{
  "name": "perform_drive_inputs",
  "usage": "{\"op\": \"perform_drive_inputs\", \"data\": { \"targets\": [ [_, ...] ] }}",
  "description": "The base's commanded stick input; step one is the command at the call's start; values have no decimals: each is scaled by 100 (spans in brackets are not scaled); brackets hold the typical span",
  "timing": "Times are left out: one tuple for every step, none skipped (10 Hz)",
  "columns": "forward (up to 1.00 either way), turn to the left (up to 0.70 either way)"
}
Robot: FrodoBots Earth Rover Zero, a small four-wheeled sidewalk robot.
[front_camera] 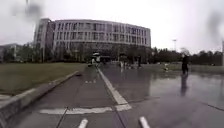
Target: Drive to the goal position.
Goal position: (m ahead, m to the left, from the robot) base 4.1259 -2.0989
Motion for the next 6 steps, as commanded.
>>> {"op": "perform_drive_inputs", "data": {
  "targets": [
    [100,3],
    [100,3],
    [100,3],
    [100,3],
    [100,3],
    [100,3]
  ]
}}
